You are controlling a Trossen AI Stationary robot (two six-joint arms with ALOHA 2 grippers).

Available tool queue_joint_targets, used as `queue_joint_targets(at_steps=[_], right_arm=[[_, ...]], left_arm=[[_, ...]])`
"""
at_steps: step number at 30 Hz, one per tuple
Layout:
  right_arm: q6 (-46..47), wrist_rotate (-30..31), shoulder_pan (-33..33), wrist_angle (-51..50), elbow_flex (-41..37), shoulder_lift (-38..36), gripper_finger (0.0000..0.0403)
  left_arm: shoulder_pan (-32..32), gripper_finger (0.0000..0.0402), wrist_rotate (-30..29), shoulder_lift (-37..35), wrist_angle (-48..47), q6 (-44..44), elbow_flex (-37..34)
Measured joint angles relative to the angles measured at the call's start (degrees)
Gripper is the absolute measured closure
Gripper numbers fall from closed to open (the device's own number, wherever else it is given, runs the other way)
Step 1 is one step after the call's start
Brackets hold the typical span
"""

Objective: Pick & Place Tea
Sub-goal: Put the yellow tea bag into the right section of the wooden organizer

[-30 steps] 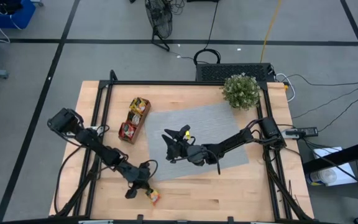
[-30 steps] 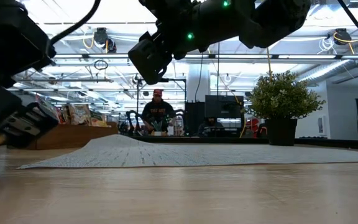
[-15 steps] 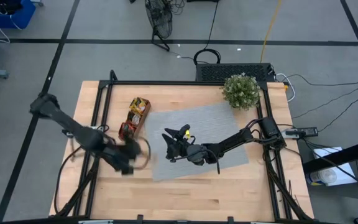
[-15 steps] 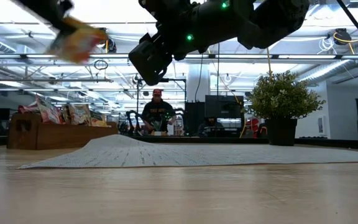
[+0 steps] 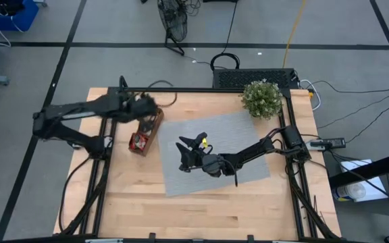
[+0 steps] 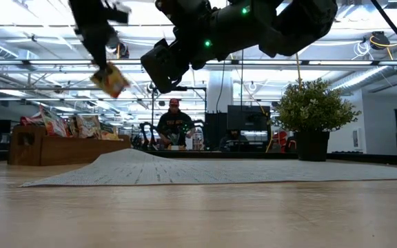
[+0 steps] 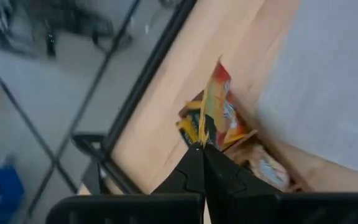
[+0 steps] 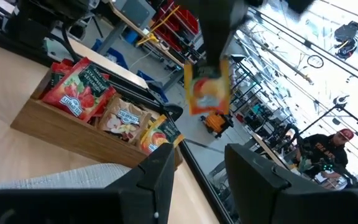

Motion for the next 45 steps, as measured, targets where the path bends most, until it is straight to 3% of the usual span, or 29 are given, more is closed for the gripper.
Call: queue_joint_targets(at_steps=[6, 11, 18, 32, 45], right_arm=[[1.1, 0.0, -0.7, -1.3, 0.0, 0.0, 0.0275], [2.0, 0.0, -1.2, -3.0, 0.0, 0.0, 0.0275], [2.7, 0.0, -1.5, -3.4, 0.0, 0.0, 0.0275], [2.7, 0.0, -1.5, -3.4, 0.0, 0.0, 0.0275], [2.5, 0.0, -1.5, -3.4, 0.0, 0.0, 0.0275]], left_arm=[[9.6, 0.0401, 3.1, 10.0, 4.0, 5.0, 0.0], [12.6, 0.0401, 6.7, 17.5, 4.5, 7.6, 0.0], [14.3, 0.0401, 6.2, 24.7, 3.7, 7.7, 0.0], [16.9, 0.0401, 5.5, 26.0, 0.6, 0.2, 0.0], [18.0, 0.0381, 13.1, 26.0, 3.8, 1.6, 0.0]])
